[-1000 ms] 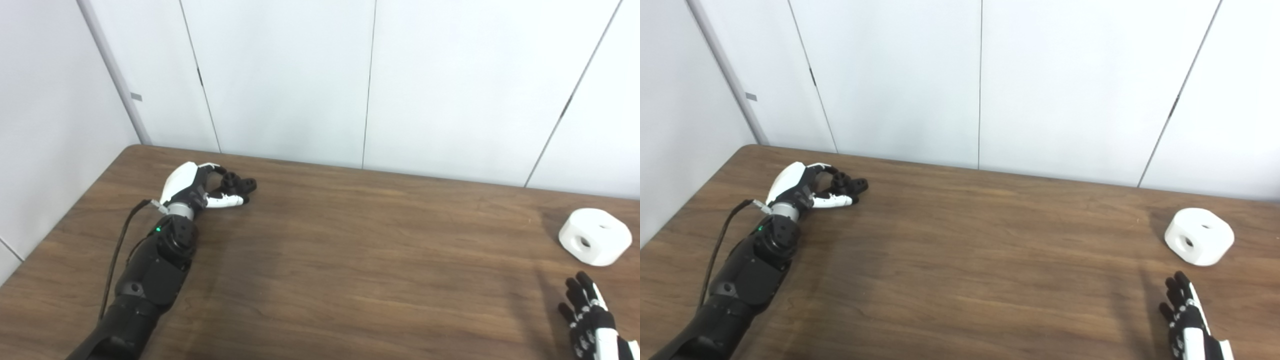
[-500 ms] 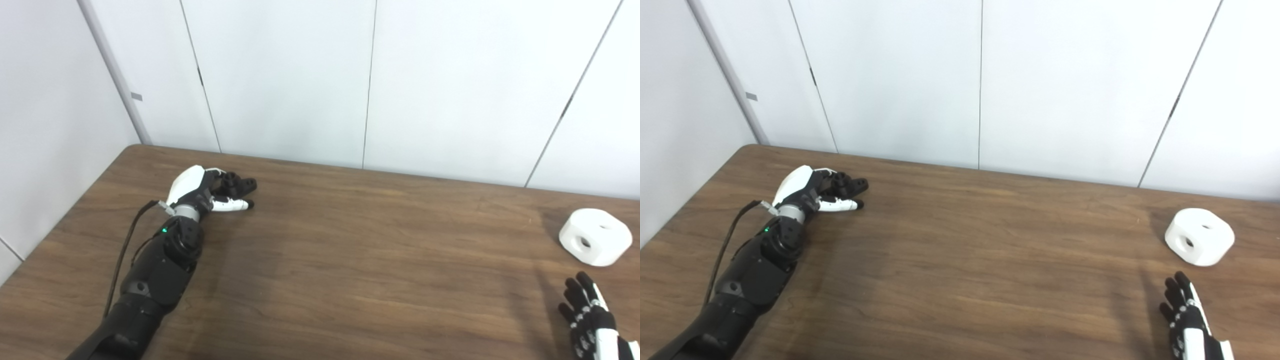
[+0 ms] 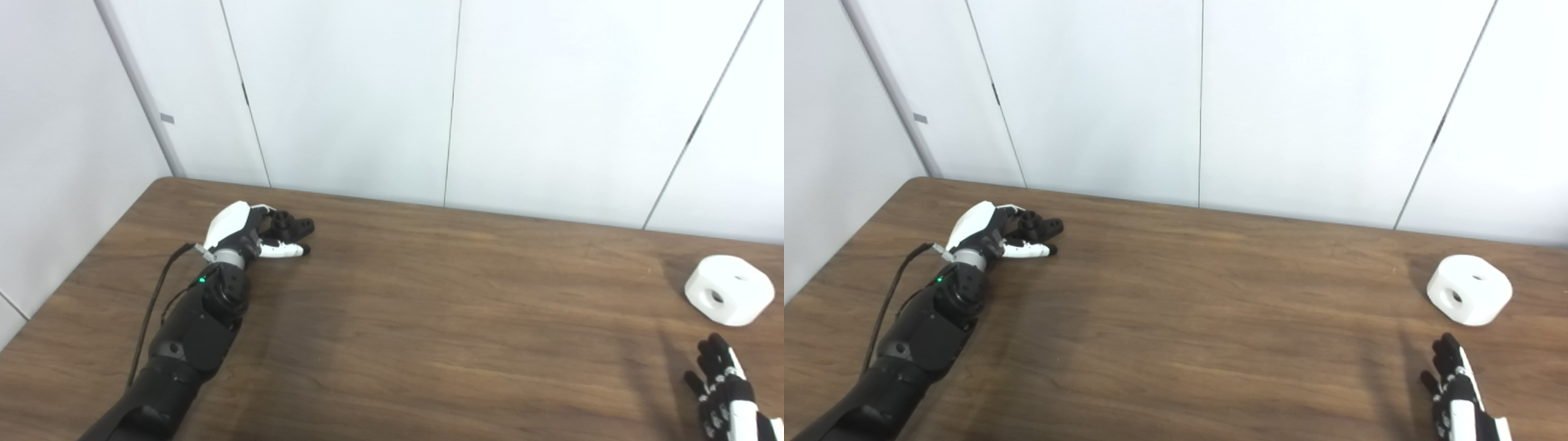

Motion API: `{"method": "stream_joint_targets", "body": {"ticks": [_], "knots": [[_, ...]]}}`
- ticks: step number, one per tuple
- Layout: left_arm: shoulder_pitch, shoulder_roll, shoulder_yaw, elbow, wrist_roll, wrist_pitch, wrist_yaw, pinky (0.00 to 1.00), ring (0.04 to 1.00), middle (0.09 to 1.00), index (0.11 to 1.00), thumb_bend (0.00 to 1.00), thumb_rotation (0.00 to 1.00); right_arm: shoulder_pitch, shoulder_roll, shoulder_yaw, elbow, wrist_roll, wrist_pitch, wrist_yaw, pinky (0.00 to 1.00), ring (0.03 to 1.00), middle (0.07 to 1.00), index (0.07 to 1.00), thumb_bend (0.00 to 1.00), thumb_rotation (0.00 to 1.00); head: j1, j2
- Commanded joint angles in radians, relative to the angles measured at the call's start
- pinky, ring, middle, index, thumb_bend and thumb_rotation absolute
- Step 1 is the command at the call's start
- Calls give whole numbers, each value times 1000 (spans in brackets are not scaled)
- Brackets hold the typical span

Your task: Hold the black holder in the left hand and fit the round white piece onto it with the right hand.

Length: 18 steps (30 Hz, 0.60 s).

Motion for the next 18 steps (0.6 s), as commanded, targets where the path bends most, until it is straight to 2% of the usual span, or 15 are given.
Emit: {"method": "stream_joint_targets", "body": {"ticks": [1, 7, 18], "knots": [[-45, 41, 6, -9, 16, 1, 17, 976, 961, 911, 769, 854, 314, 16, 10, 7, 4, 2, 5, -1, 1000, 988, 964, 962, 542, 1000, 2, 1], [-42, 43, 13, -16, 13, 20, 17, 974, 960, 910, 768, 854, 301, 19, 10, 7, -3, 1, 3, -1, 1000, 987, 959, 959, 526, 1000, 2, 6], [-38, 51, 15, -9, 11, 12, 22, 977, 953, 904, 759, 859, 278, 29, 10, 10, -19, 5, 10, -1, 1000, 992, 964, 962, 516, 1000, 5, 14]]}}
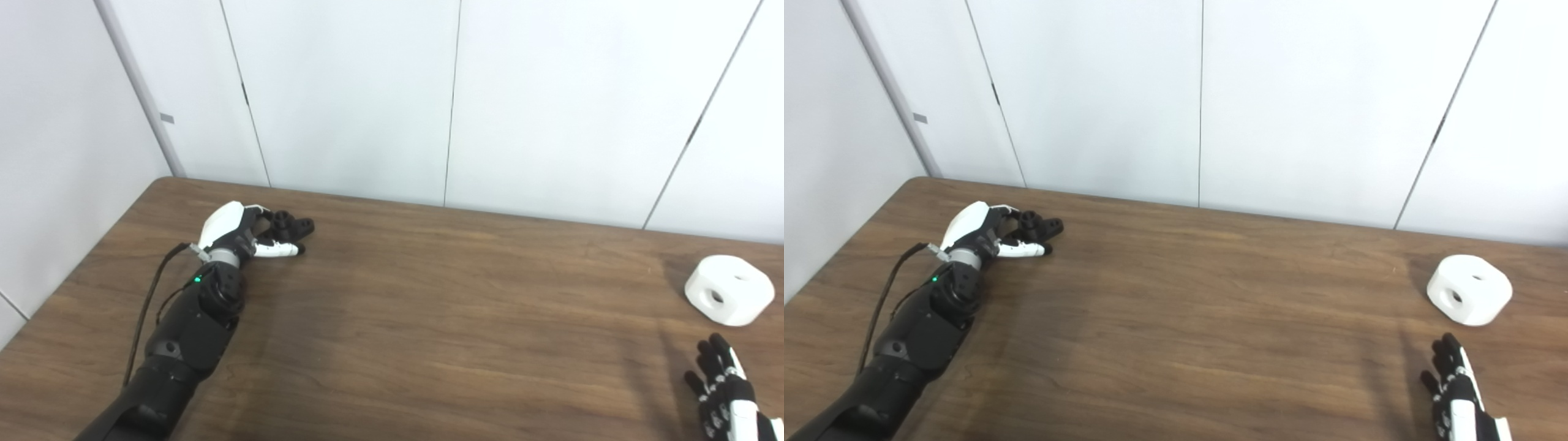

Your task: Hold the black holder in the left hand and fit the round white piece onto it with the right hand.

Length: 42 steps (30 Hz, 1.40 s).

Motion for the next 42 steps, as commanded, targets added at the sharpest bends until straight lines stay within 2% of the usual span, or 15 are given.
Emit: {"method": "stream_joint_targets", "body": {"ticks": [1, 16, 20, 23, 25, 26, 28, 31, 42], "knots": [[-38, 42, 10, -8, 11, -12, 22, 978, 952, 903, 756, 858, 271, 28, 10, 9, -14, 3, 2, 2, 1000, 988, 963, 964, 508, 1000, 1, 2], [-48, 44, -11, 18, 32, -5, 18, 972, 936, 877, 736, 860, 280, 35, 9, 10, -30, 5, 13, 1, 1000, 987, 962, 965, 498, 1000, -4, 5], [-49, 46, -18, 21, 38, -4, 14, 977, 935, 869, 713, 853, 285, 36, 11, 10, -35, 1, 14, -4, 1000, 976, 954, 962, 488, 1000, -5, 6], [-49, 43, -12, 29, 30, -20, 24, 962, 932, 856, 661, 853, 257, 36, 13, 9, -38, 4, 18, -5, 1000, 973, 950, 960, 497, 1000, -5, 6], [-49, 42, -10, 35, 27, -34, 32, 967, 927, 842, 607, 827, 181, 36, 13, 9, -39, 5, 17, -4, 1000, 978, 953, 965, 487, 1000, -5, 6], [-48, 42, -10, 40, 26, -43, 37, 985, 921, 833, 537, 648, 112, 36, 13, 9, -40, 3, 21, -5, 1000, 977, 952, 965, 485, 1000, -5, 3], [-48, 42, -9, 51, 24, -65, 44, 996, 909, 814, 499, 556, 69, 37, 14, 9, -43, 2, 24, -6, 1000, 978, 951, 964, 489, 1000, -8, 3], [-49, 42, -10, 66, 21, -86, 48, 978, 894, 788, 486, 525, 50, 38, 16, 9, -43, 4, 21, -6, 1000, 975, 947, 963, 487, 1000, -8, 3], [-46, 41, -18, 76, 16, -115, 44, 928, 880, 772, 486, 519, 44, 39, 16, 12, -51, -3, 26, -7, 1000, 976, 947, 960, 509, 1000, -15, 3]]}}
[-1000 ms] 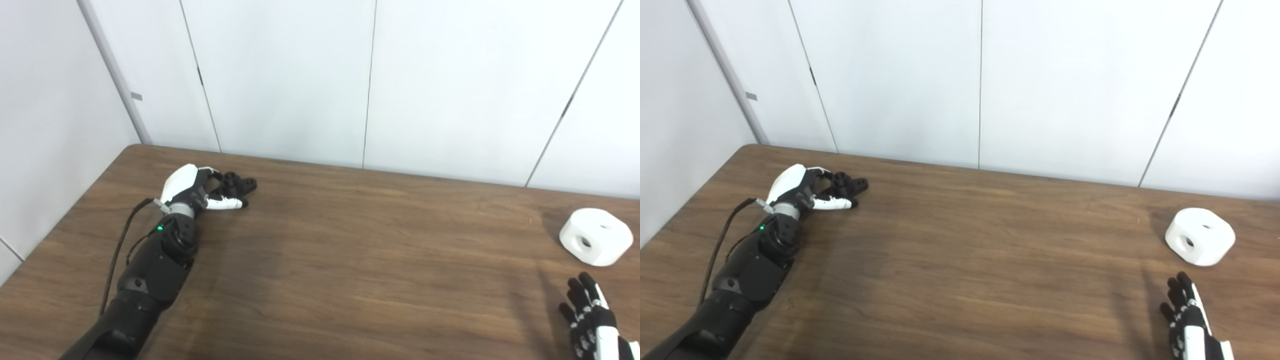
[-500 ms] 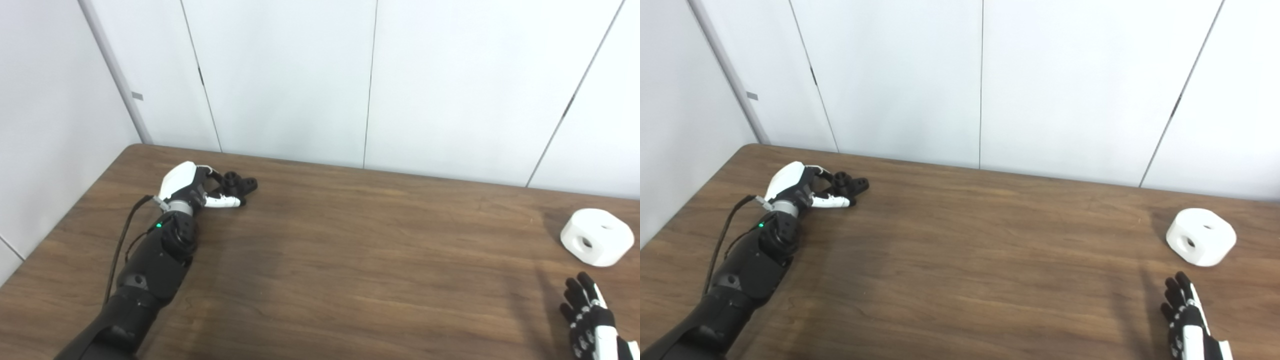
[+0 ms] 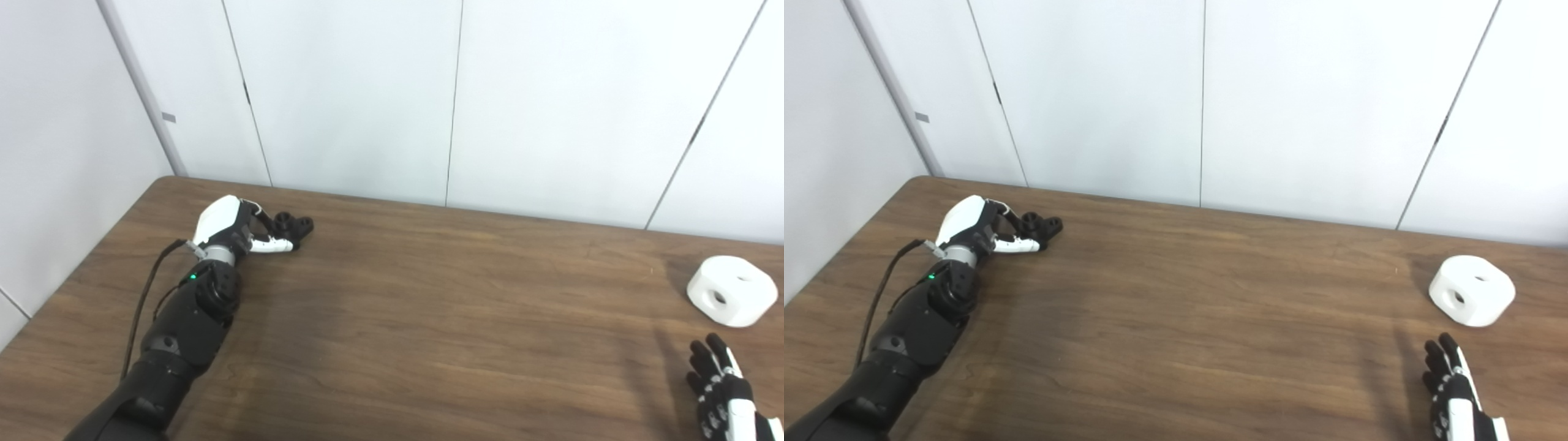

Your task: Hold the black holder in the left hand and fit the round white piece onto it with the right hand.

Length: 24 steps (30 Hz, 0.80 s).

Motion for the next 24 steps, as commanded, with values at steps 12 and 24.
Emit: {"method": "stream_joint_targets", "body": {"ticks": [12, 24], "knots": [[15, 17, -6, -69, -7, -37, -22, 879, 871, 763, 486, 519, 44, 30, 16, 9, -19, 8, -18, 2, 1000, 979, 948, 968, 487, 1000, -19, 10], [108, 6, -59, -333, 22, 12, -137, 863, 899, 791, 487, 517, 52, 21, 20, 16, 0, -24, -25, -15, 1000, 966, 943, 959, 491, 1000, -44, 13]]}}
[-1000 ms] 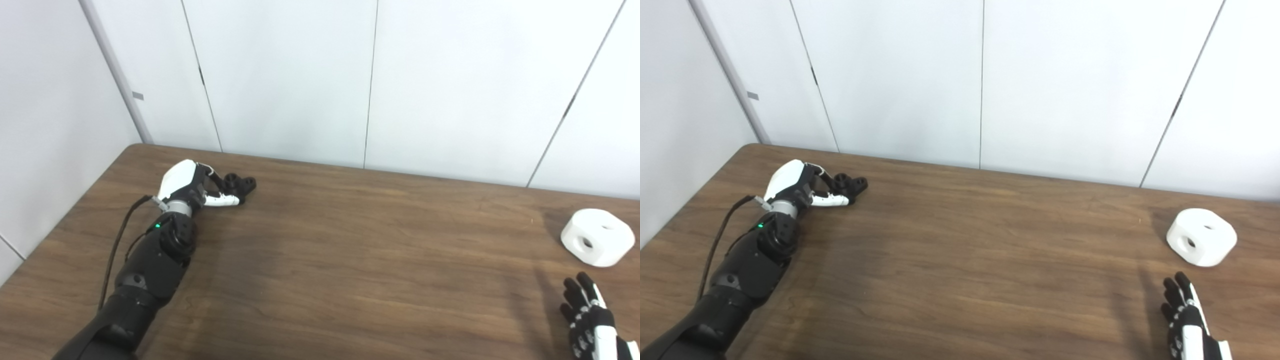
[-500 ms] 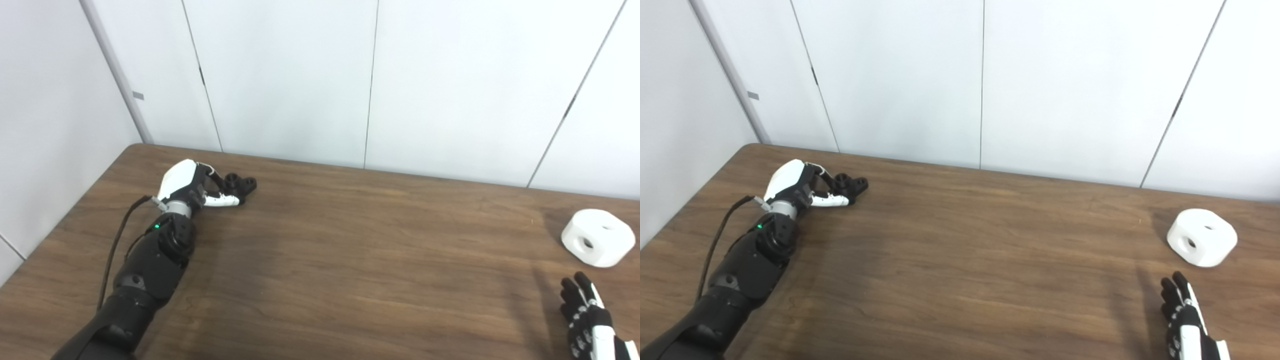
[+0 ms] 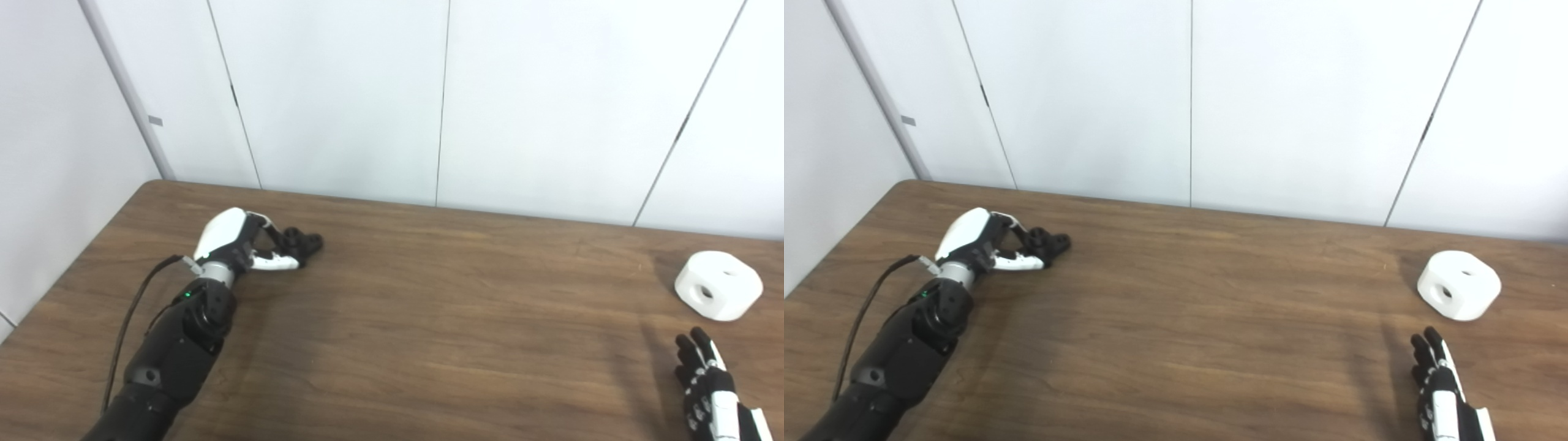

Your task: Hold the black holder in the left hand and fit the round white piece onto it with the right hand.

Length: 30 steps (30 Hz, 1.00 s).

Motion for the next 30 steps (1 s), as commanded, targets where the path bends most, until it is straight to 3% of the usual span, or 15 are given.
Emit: {"method": "stream_joint_targets", "body": {"ticks": [1, 10, 17, 26, 30], "knots": [[-10, 9, -11, -71, 7, 7, -40, 863, 900, 792, 487, 517, 52, 20, 19, 6, 1, -7, -22, -8, 1000, 963, 942, 958, 489, 1000, -5, 0], [59, -18, -78, -270, 3, -25, -159, 863, 889, 797, 487, 516, 51, 8, 26, 21, 27, -28, -42, -25, 1000, 953, 934, 951, 507, 1000, -51, 3], [101, -52, -135, -382, 23, -64, -206, 958, 870, 782, 487, 517, 48, -2, 32, 31, 49, -34, -60, -37, 1000, 947, 926, 943, 542, 1000, -89, 9], [140, -84, -208, -418, 57, -170, -249, 953, 860, 783, 486, 518, 48, -3, 49, 40, 39, -25, -62, -42, 1000, 927, 916, 936, 566, 1000, -139, 34], [163, -101, -216, -430, 35, -185, -269, 948, 856, 775, 486, 519, 47, -6, 58, 46, 10, -24, -47, -49, 1000, 929, 916, 937, 547, 1000, -160, 50]]}}
